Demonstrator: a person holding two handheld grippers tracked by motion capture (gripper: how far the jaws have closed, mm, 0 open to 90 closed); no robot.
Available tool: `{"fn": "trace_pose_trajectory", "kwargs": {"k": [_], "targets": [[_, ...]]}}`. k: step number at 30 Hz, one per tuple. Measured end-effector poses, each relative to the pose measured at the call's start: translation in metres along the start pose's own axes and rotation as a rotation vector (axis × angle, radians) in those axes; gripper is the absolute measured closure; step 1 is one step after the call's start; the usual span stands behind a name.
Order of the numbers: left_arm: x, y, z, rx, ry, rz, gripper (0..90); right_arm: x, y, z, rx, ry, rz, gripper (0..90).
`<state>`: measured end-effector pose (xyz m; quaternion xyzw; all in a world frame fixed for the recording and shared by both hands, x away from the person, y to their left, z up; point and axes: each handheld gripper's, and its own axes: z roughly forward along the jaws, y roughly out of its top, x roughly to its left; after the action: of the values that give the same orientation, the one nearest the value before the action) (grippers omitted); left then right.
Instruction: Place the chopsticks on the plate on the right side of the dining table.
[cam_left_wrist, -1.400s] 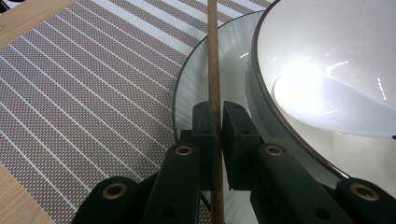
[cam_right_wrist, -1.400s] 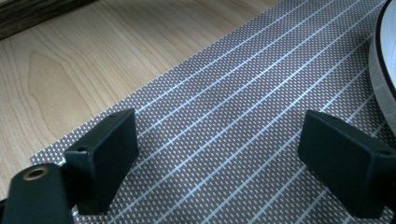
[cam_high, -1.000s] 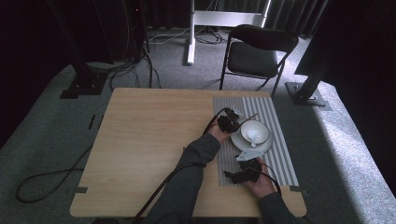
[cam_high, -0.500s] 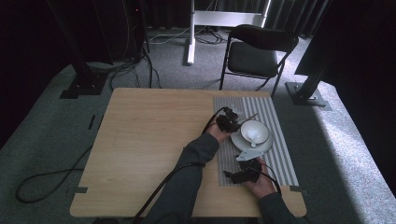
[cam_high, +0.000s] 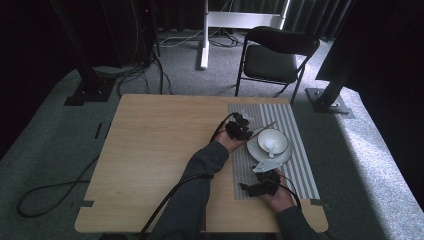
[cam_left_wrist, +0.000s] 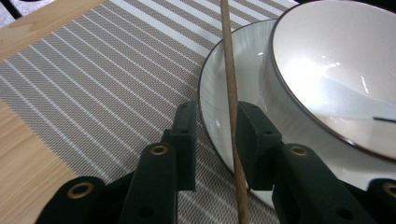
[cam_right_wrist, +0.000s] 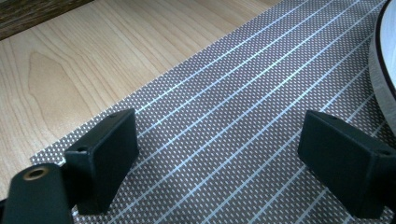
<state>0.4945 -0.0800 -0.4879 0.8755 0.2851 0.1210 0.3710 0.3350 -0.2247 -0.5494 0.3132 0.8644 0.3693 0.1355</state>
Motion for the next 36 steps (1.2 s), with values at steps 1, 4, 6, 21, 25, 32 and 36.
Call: {"fn": "trace_pose_trajectory", "kwargs": {"k": [1,4,6,21,25,32,36], "targets": [[0.000,-0.001,-0.004,0.006,0.009,0.012,67.9,0.000,0.000,0.000,-0.001,-0.001,-0.002,11.2],[0.004,-0.005,-0.013,0.005,0.022,0.009,67.5,0.000,0.000,0.000,0.000,0.000,0.000,11.1],[0.009,-0.007,-0.021,-0.009,0.027,-0.013,67.5,0.000,0.000,0.000,0.000,-0.001,-0.001,11.2],[0.008,-0.022,-0.075,-0.067,0.066,-0.003,63.8,0.000,0.000,0.000,0.000,0.000,0.002,11.1],[0.003,-0.028,-0.088,-0.081,0.063,-0.012,62.7,0.000,0.000,0.000,0.001,0.000,0.002,11.1],[-0.008,-0.041,-0.109,-0.096,0.074,0.003,60.8,0.000,0.000,0.000,0.001,0.000,0.003,11.1],[-0.012,-0.048,-0.123,-0.129,0.075,-0.028,60.4,0.000,0.000,0.000,0.000,0.000,0.001,11.2]]}}
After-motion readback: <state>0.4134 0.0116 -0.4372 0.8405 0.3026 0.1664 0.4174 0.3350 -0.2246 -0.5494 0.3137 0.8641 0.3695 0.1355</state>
